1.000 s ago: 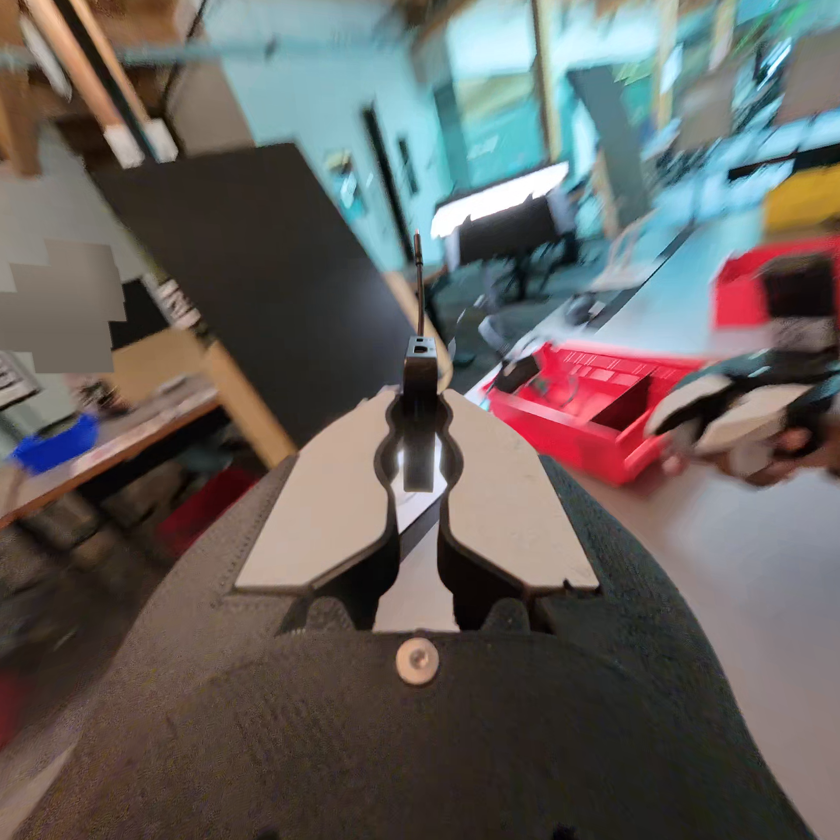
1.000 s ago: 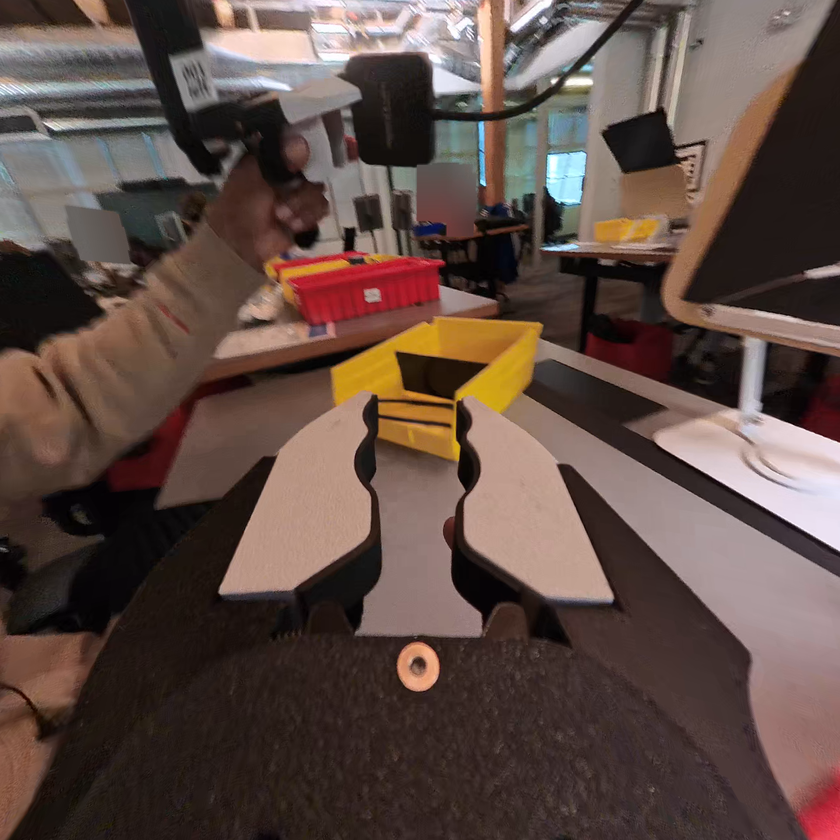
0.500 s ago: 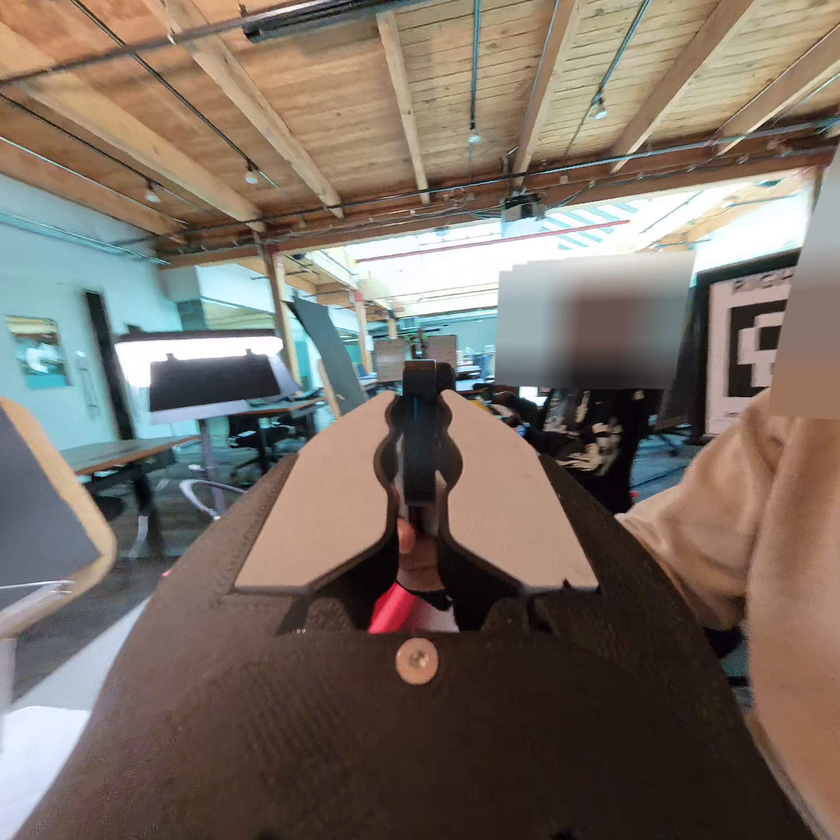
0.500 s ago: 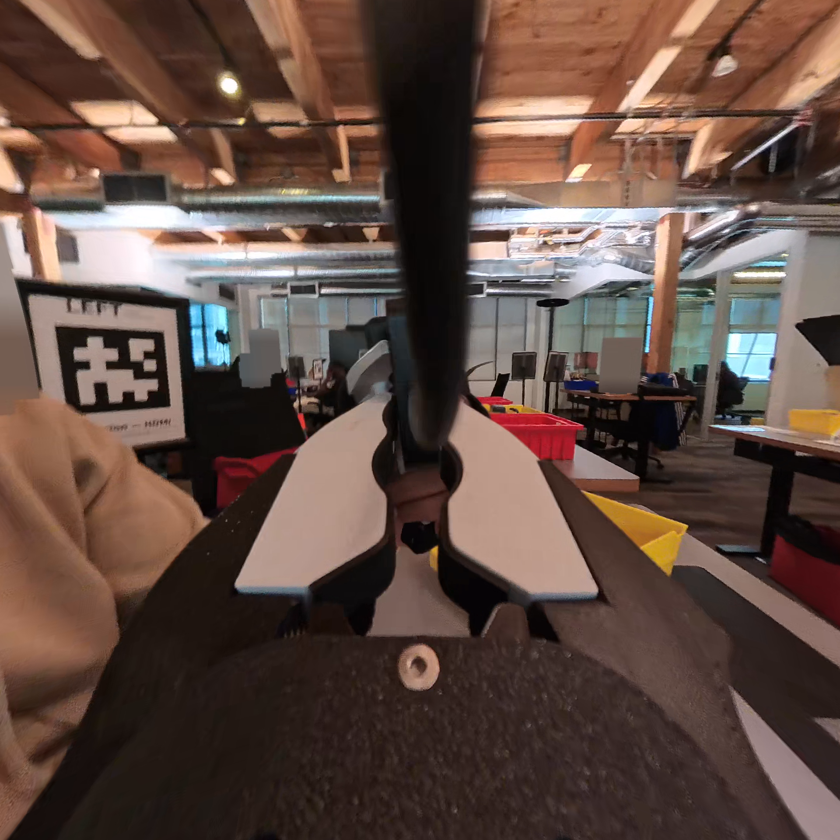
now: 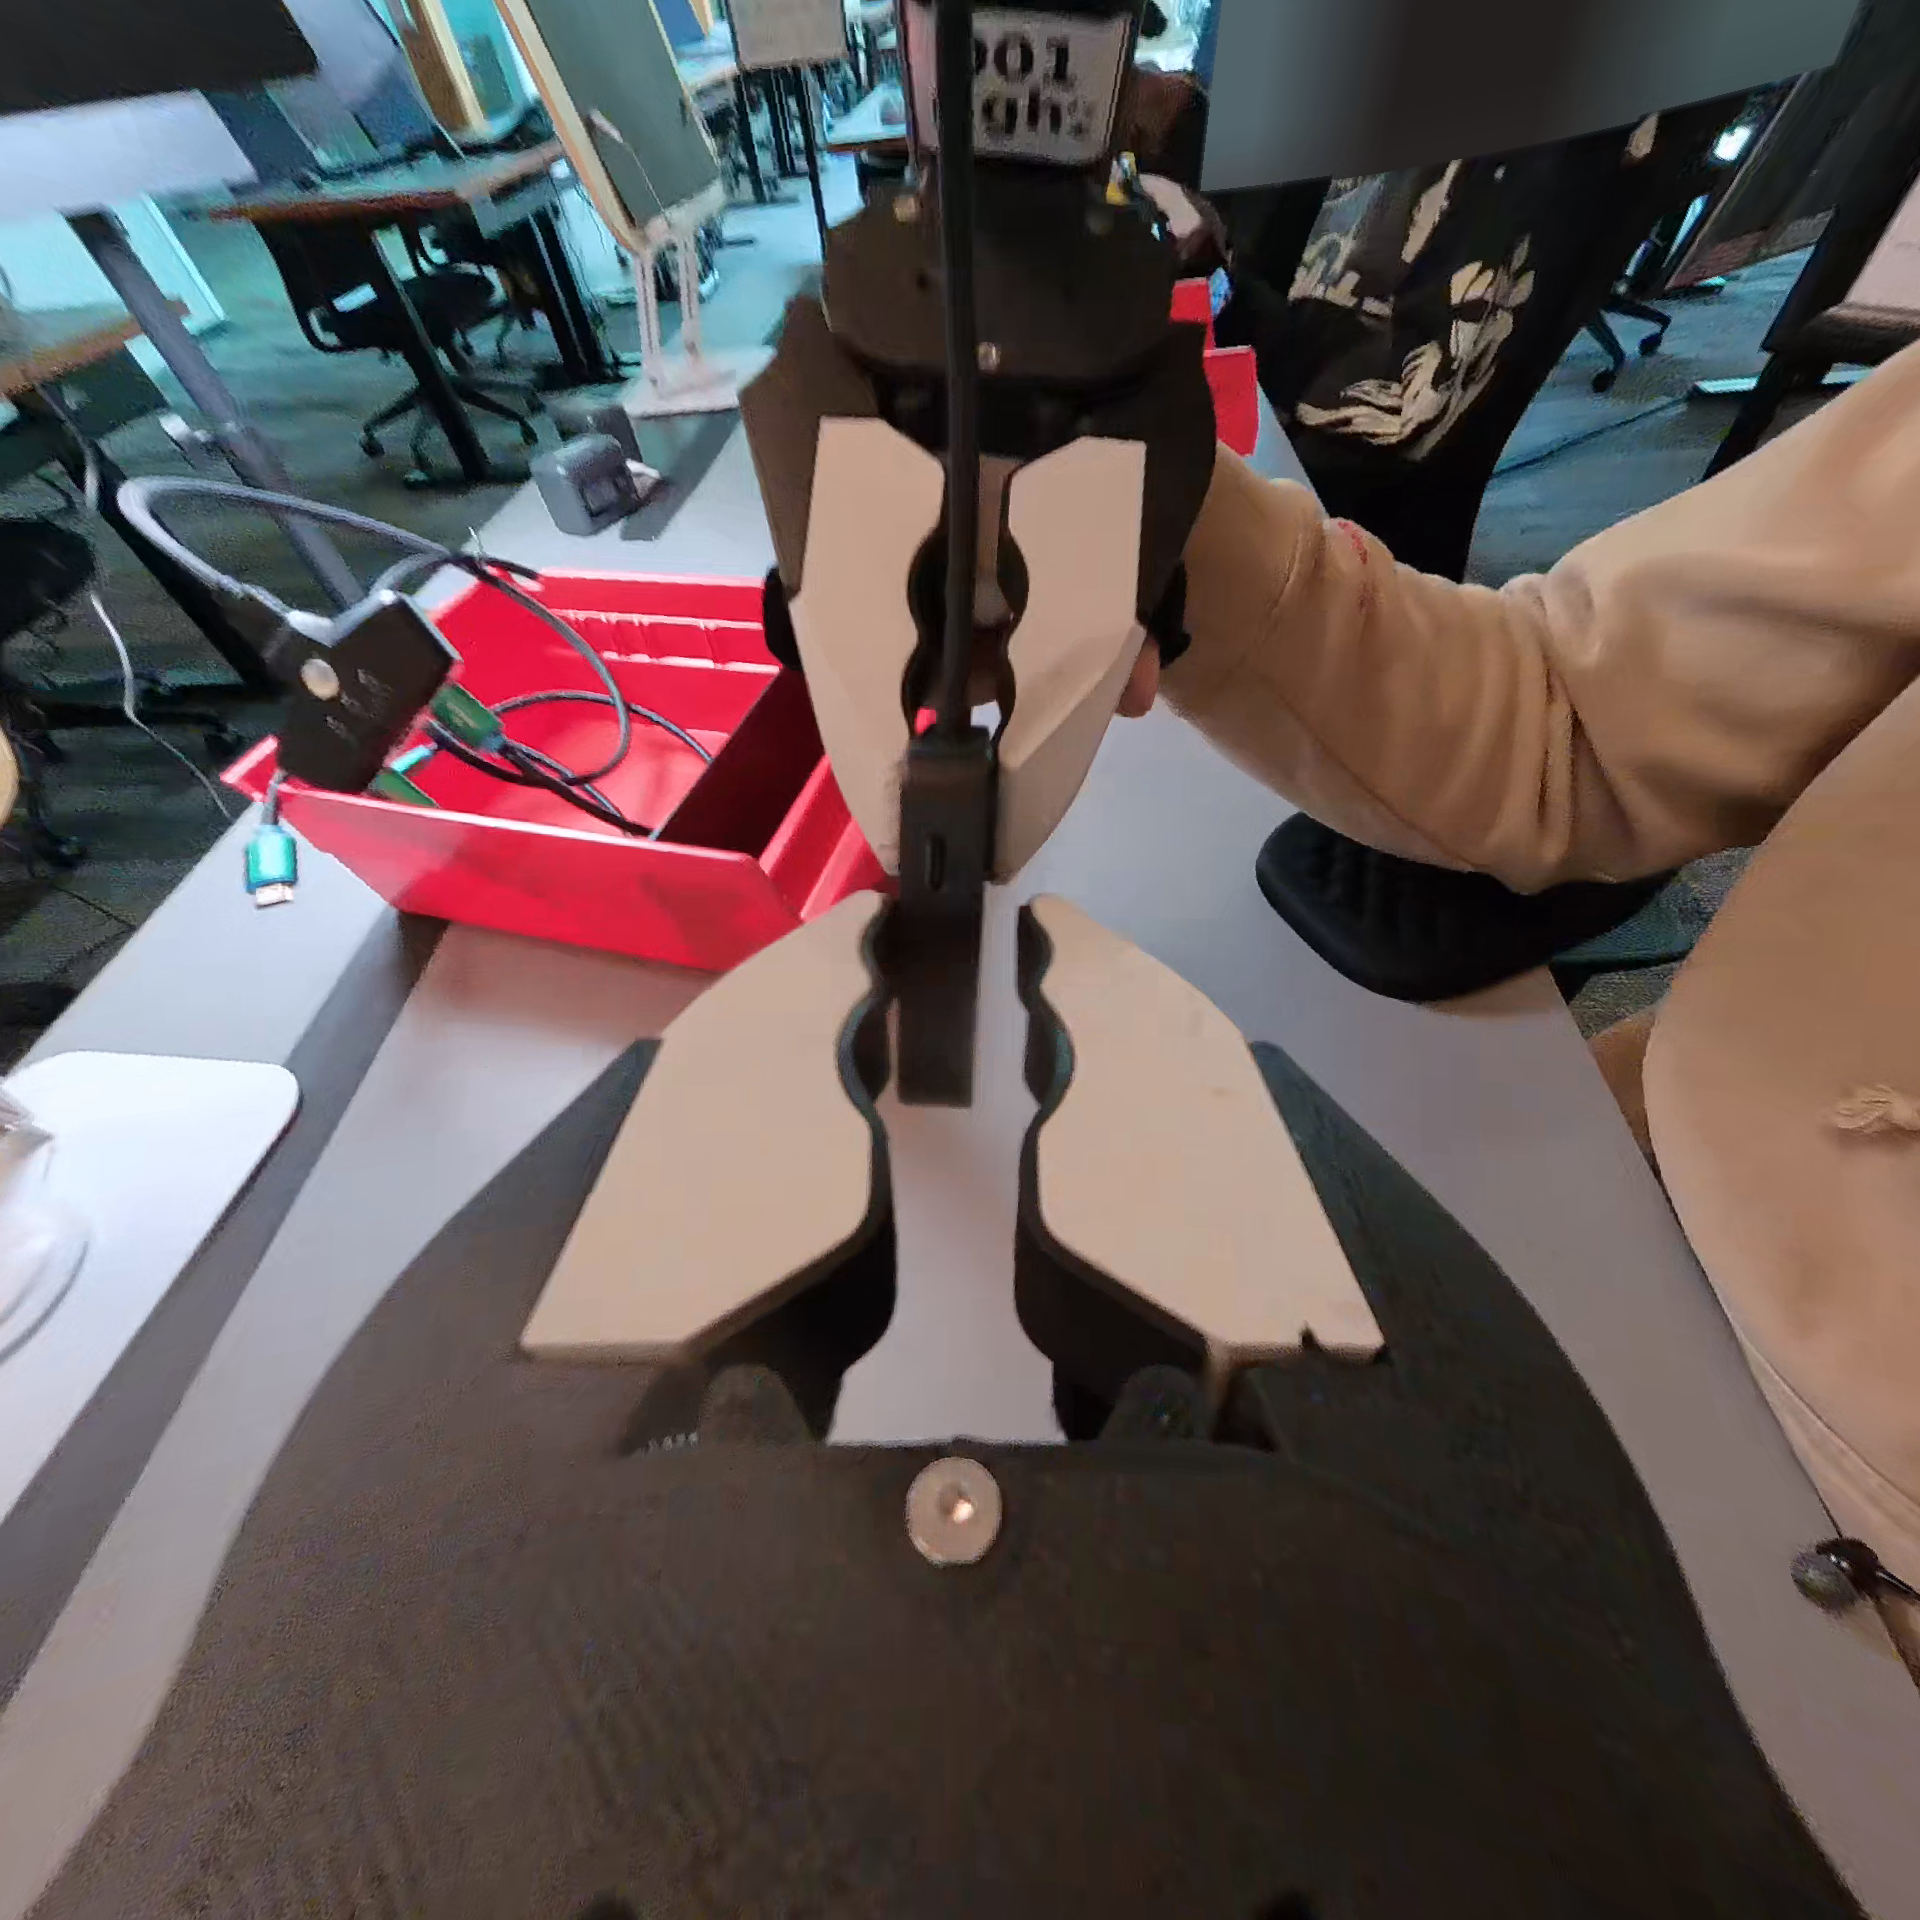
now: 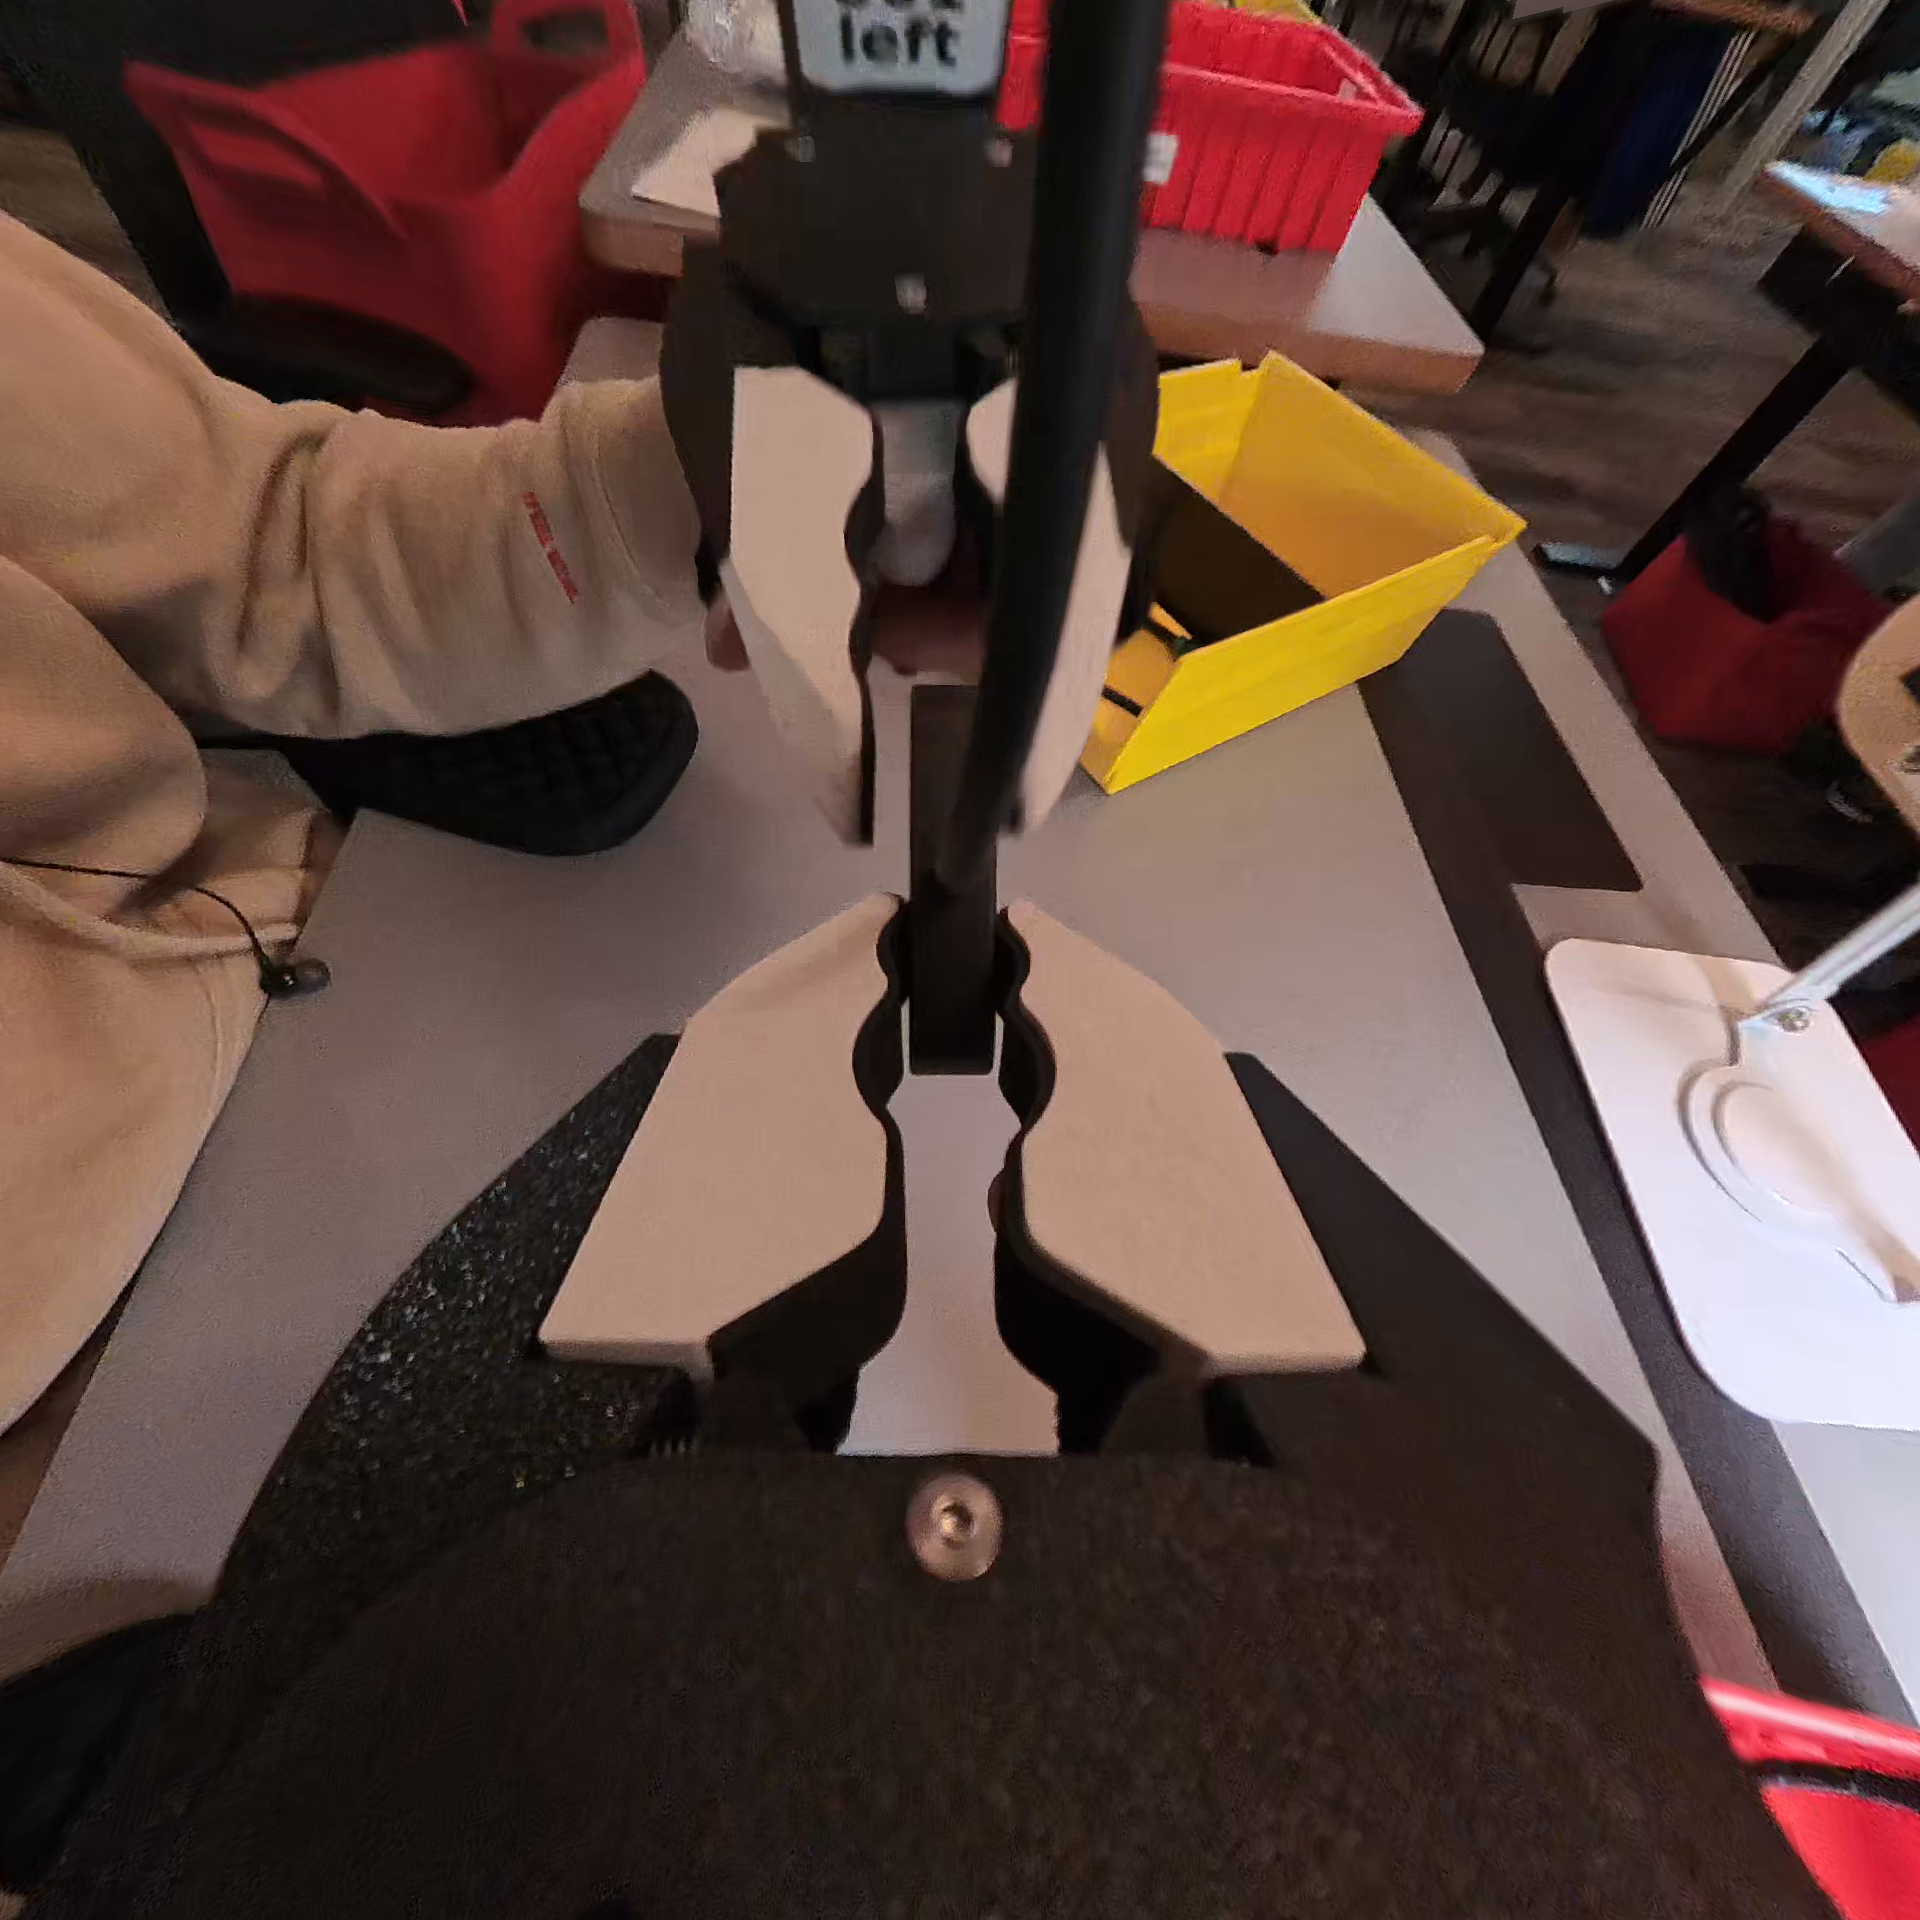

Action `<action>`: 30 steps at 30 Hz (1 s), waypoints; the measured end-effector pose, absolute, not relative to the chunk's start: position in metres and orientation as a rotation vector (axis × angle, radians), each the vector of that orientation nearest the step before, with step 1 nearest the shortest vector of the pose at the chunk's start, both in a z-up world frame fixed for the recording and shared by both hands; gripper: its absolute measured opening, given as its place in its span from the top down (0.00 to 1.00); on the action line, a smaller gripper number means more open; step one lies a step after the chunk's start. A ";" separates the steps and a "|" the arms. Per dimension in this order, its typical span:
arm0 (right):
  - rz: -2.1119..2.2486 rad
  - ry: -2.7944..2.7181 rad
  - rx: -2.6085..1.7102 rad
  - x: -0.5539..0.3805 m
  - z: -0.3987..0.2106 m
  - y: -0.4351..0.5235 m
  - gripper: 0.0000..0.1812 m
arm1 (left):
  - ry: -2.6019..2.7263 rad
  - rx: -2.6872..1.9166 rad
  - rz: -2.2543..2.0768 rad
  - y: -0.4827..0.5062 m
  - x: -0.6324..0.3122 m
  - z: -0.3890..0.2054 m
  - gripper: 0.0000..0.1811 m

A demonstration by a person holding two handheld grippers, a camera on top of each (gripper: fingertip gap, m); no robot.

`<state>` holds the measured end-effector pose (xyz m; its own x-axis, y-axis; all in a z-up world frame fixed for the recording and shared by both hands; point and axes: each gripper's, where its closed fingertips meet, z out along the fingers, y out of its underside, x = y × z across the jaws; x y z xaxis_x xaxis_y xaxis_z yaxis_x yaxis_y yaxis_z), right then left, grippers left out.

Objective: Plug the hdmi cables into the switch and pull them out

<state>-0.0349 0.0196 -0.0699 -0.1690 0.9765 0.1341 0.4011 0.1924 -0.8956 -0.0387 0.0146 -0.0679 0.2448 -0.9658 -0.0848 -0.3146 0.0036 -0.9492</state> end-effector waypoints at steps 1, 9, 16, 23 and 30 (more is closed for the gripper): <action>0.963 -1.697 -1.291 -0.037 -0.068 0.018 0.92 | 1.255 -1.515 -0.810 0.017 -0.038 -0.071 0.92; 1.177 -1.430 -1.116 -0.042 -0.026 0.023 0.85 | 1.010 -1.271 -1.052 0.018 -0.052 -0.025 0.92; 1.245 -1.415 -1.038 -0.054 -0.022 0.011 0.93 | 1.033 -1.255 -1.058 0.013 -0.046 -0.027 0.92; 1.211 -1.355 -1.010 -0.030 -0.007 0.024 0.92 | 0.938 -1.379 -0.923 0.029 -0.083 -0.017 0.81; 1.153 -1.210 -1.022 0.009 0.012 0.053 0.92 | 0.845 -1.865 -0.579 0.046 -0.189 -0.074 0.80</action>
